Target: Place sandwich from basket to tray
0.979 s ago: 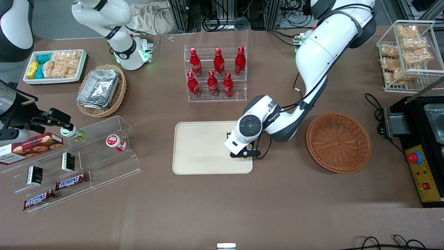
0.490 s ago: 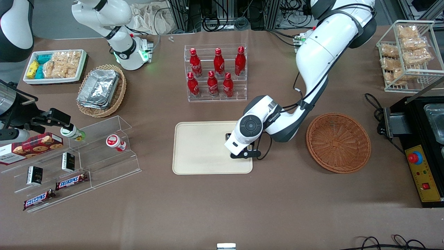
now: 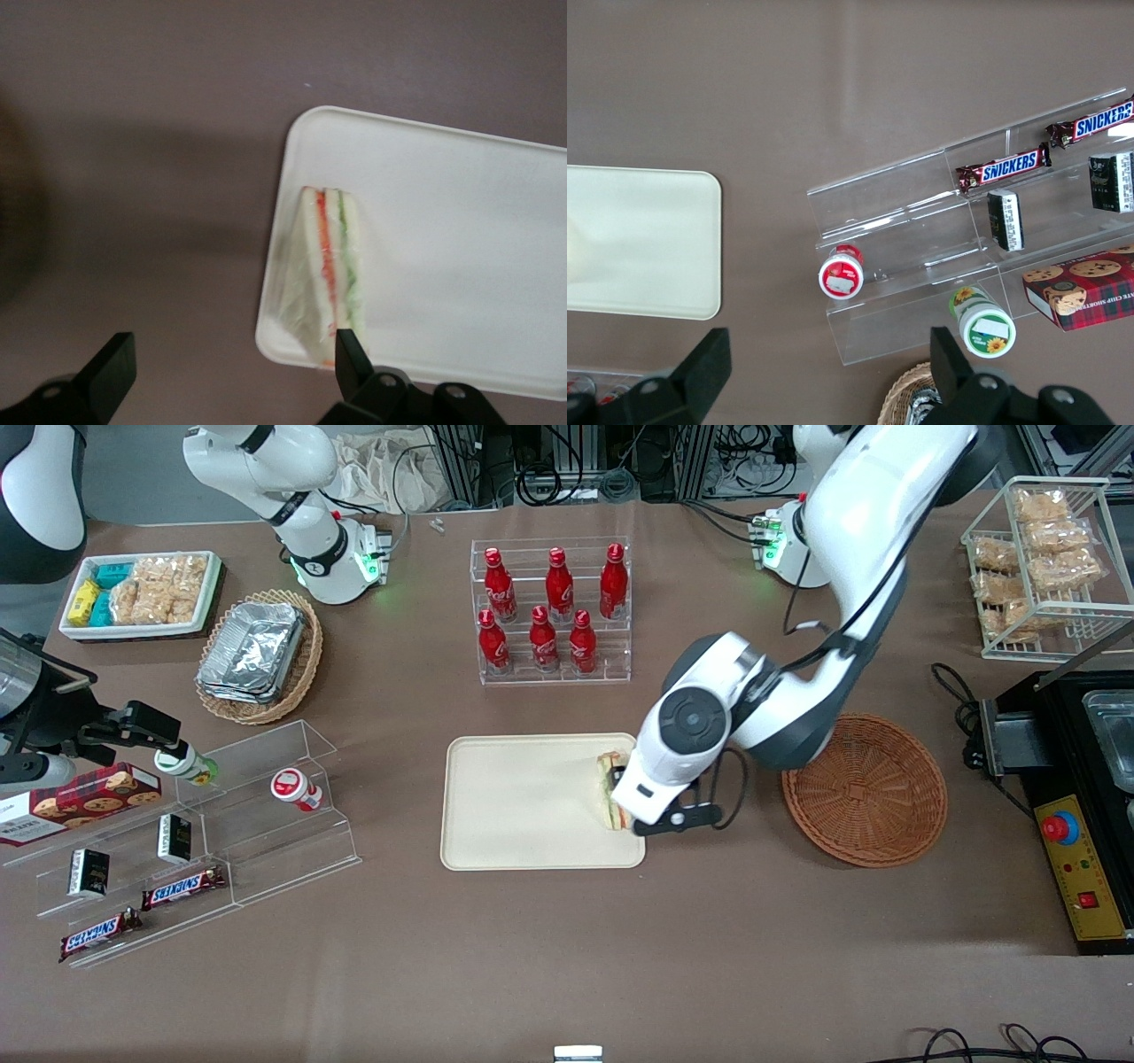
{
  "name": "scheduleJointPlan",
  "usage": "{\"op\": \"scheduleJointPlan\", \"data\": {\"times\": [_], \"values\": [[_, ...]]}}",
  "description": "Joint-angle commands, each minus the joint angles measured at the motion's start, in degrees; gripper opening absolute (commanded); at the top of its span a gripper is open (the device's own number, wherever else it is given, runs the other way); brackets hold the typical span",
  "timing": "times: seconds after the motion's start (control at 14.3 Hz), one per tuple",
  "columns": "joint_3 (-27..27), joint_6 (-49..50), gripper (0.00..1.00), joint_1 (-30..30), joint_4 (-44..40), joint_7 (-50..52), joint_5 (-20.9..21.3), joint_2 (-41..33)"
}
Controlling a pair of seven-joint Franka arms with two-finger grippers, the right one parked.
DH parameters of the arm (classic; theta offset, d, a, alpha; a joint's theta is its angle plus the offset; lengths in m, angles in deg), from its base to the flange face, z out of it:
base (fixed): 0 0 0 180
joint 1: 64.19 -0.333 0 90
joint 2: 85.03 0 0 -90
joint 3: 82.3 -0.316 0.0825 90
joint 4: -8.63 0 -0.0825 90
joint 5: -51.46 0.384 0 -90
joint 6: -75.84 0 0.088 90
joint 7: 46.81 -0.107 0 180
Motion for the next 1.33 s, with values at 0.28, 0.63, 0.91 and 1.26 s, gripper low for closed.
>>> {"op": "scheduleJointPlan", "data": {"times": [0.28,0.63,0.91,1.26], "values": [[0.1,8.3,0.99,-8.0,2.6,-2.7,-1.7,-12.5],[0.2,12.8,0.99,-15.5,4.3,-10.1,-4.5,-18.2],[0.0,13.0,0.99,-18.5,5.7,-13.3,-6.5,-20.2],[0.3,12.8,0.99,-24.8,7.1,-19.5,-7.3,-21.4]]}}
